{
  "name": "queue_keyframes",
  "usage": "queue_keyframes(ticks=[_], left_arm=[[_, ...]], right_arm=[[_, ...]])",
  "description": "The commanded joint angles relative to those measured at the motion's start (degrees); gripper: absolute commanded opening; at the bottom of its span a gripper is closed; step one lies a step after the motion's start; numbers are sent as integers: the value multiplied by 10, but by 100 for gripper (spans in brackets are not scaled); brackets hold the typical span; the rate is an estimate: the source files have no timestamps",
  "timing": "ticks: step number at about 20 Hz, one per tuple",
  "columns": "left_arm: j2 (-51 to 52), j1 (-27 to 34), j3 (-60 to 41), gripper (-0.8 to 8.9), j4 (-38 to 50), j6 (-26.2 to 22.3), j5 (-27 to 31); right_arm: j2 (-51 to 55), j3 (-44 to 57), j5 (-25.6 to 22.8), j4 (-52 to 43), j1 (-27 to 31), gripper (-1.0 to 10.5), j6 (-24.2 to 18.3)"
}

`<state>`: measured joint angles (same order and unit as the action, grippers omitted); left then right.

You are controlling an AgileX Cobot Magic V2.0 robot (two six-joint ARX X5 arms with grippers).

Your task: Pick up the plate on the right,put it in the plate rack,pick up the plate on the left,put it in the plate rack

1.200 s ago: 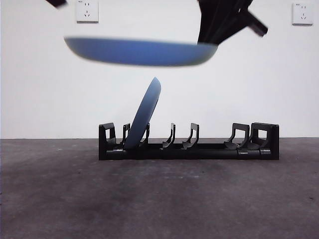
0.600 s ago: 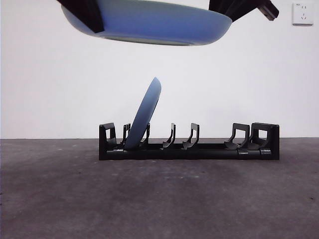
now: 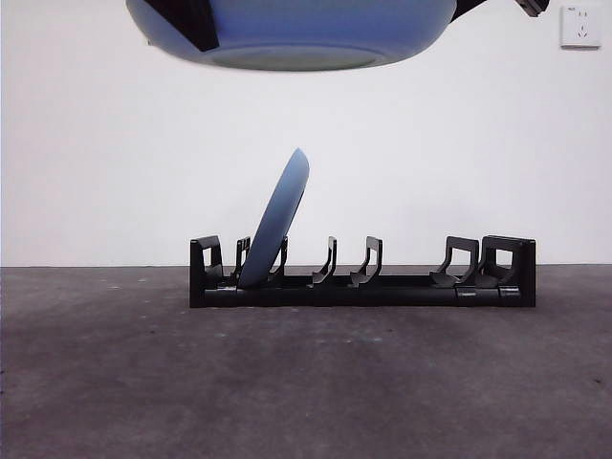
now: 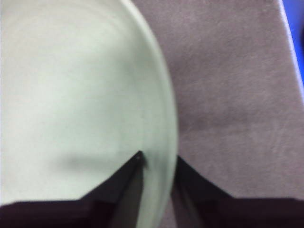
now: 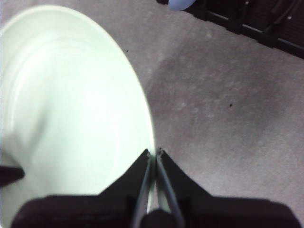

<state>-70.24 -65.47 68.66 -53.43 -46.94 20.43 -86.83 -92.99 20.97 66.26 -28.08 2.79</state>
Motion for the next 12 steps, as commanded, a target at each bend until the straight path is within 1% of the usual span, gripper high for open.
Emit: queue_keyframes(ticks=[1,5,11,12], left_arm=[[-2,0,-2,-8,2,9,-3],[-1,0,-2,-8,1,16,-14],[-1,-1,-2,-8,-2,17,-28],[-1,-1,-2,-8,-1,18,-33]], right_arm=[[6,-7,16,0,-3,-12,1],[6,-7,15,0,-3,-12,2],[9,-7,-4,2,1,-10,2],[9,-7,-3,2,1,8,2]])
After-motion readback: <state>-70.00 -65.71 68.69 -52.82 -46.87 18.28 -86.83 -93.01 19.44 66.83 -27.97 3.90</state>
